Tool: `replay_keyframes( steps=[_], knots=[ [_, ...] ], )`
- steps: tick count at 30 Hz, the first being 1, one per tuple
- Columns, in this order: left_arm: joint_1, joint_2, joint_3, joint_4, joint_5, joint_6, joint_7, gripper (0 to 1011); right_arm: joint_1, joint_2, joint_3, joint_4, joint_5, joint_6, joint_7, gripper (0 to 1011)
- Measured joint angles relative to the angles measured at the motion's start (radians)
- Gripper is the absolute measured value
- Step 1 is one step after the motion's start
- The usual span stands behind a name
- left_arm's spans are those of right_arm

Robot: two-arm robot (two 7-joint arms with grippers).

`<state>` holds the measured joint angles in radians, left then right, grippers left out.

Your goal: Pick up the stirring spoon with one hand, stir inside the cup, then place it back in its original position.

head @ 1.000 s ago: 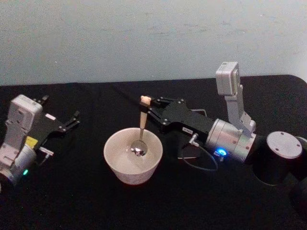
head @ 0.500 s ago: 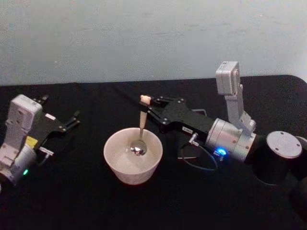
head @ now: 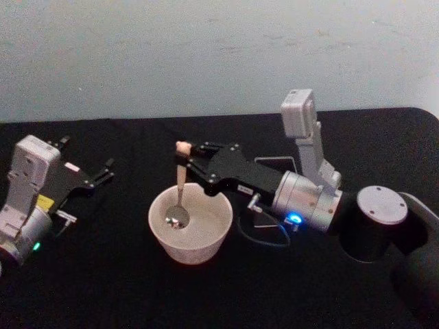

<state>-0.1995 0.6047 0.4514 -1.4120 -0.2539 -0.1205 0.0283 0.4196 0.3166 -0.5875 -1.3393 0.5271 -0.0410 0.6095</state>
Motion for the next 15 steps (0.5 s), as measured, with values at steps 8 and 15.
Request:
replay_keyframes(
  steps=[8, 15],
  knots=[
    [0.000, 0.000, 0.000, 0.000, 0.000, 0.000, 0.000, 1001, 0.024, -0.033, -0.025, 0.050, -0.042, 0.007, -0.017, 214],
    [0.000, 0.000, 0.000, 0.000, 0.000, 0.000, 0.000, 1001, 0.036, -0.051, -0.024, 0.091, -0.072, 0.002, -0.037, 214]
  ],
)
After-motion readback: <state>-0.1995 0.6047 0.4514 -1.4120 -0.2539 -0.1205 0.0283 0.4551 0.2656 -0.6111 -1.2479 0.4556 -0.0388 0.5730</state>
